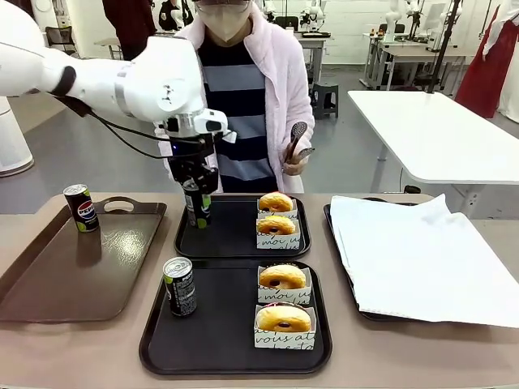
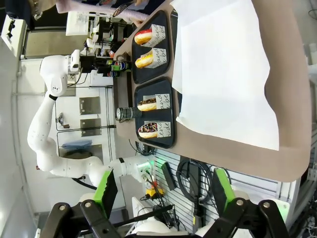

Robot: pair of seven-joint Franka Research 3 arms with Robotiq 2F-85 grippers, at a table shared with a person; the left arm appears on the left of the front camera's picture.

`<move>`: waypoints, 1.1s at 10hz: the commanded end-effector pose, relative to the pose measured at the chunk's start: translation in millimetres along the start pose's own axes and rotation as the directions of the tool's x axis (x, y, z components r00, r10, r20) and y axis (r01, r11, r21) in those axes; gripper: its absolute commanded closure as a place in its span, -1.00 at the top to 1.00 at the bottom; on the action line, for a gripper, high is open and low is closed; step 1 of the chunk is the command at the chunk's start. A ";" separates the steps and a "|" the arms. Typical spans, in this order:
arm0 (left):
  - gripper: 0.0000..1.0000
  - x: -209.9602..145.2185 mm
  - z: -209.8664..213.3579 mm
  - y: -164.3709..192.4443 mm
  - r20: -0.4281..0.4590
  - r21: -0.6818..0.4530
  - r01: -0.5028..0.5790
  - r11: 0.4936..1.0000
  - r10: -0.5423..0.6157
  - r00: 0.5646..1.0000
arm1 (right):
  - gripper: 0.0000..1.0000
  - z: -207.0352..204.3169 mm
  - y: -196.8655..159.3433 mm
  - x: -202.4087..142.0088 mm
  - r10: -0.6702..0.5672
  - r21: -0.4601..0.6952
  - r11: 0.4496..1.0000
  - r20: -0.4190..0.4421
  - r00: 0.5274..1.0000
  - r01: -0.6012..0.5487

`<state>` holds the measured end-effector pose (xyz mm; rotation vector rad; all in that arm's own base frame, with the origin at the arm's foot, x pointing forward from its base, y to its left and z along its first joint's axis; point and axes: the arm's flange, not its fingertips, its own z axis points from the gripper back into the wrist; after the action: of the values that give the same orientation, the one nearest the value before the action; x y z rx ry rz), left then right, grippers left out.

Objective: Set up donuts and drinks on trays.
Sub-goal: Pick up one Pepsi coke from the Handle tray and place it on the Flat Tray without a Pepsi coke.

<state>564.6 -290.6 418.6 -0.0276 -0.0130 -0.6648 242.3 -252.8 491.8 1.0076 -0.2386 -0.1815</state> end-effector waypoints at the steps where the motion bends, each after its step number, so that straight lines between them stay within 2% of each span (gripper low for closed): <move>1: 0.16 9.0 -5.3 -8.7 0.004 0.064 -0.003 0.998 0.003 1.000 | 1.00 1.1 0.4 1.8 0.013 0.024 1.000 0.009 1.000 -0.013; 2: 0.16 8.8 -10.7 -12.0 0.001 0.069 0.007 0.998 -0.007 1.000 | 1.00 1.1 0.4 1.8 0.013 0.024 1.000 0.009 1.000 -0.013; 3: 0.25 7.1 -14.8 -15.2 -0.005 0.072 0.010 0.997 -0.010 1.000 | 1.00 1.1 0.4 1.8 0.013 0.024 1.000 0.009 1.000 -0.013; 4: 0.43 5.9 -18.1 -15.6 -0.007 0.077 0.009 0.997 -0.009 1.000 | 1.00 1.1 0.4 1.8 0.013 0.024 1.000 0.009 1.000 -0.013; 5: 1.00 8.8 -22.5 -13.8 -0.019 0.075 0.021 0.997 -0.019 1.000 | 1.00 1.1 0.4 1.8 0.013 0.024 1.000 0.009 1.000 -0.013; 11: 1.00 4.9 -26.8 -15.2 -0.027 0.054 0.028 0.998 -0.026 0.999 | 1.00 1.1 0.4 1.8 0.013 0.024 1.000 0.009 1.000 -0.013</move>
<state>561.0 -306.4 392.6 0.0252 0.0074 -0.6985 242.3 -252.8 491.8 1.0076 -0.2386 -0.1814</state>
